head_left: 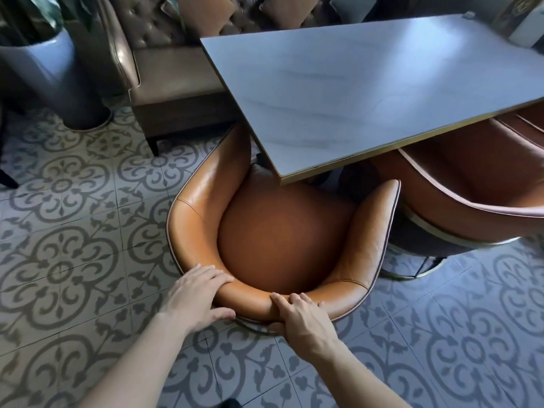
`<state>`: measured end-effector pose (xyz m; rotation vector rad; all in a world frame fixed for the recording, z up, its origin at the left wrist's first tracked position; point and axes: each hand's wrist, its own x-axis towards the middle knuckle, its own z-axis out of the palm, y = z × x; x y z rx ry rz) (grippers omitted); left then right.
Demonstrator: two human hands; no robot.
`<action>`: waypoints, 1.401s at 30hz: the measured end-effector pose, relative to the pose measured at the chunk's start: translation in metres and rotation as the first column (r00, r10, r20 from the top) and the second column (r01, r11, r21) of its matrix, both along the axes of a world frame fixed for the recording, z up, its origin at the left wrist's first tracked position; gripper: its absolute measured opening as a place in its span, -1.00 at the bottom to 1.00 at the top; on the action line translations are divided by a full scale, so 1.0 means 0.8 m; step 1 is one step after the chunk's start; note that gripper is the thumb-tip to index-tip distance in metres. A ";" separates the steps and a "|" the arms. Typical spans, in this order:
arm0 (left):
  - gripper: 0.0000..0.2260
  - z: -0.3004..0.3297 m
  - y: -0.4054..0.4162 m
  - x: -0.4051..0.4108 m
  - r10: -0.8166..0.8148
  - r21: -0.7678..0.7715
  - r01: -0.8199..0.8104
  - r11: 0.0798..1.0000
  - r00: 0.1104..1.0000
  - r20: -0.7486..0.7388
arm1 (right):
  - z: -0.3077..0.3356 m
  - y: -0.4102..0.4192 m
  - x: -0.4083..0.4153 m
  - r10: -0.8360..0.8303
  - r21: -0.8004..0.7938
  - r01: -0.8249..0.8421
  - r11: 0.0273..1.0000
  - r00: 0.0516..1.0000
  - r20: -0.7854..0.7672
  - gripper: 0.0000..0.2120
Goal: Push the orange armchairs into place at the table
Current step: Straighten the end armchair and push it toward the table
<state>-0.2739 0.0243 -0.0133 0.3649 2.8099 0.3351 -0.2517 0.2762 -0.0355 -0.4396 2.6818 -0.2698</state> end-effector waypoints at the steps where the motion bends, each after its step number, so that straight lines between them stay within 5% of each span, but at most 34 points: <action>1: -0.33 0.001 0.008 0.010 0.013 0.004 -0.013 1.000 1.000 -0.004 | 0.000 0.009 0.004 0.015 -0.008 -0.015 1.000 1.000 0.003 -0.44; 27: -0.33 -0.002 0.400 0.208 0.402 -0.020 -0.402 0.916 0.916 0.010 | 0.004 0.387 0.058 0.442 -0.024 -0.442 0.897 0.897 -0.004 -0.42; 36: -0.30 -0.014 0.411 0.193 0.241 0.085 -0.250 0.964 0.965 0.104 | 0.008 0.452 0.056 0.350 0.079 -0.350 0.933 0.937 0.012 -0.29; 42: -0.04 -0.033 0.391 0.187 0.222 0.034 -0.228 0.973 0.966 0.135 | -0.005 0.443 0.080 0.215 0.083 -0.216 0.973 0.976 0.024 -0.18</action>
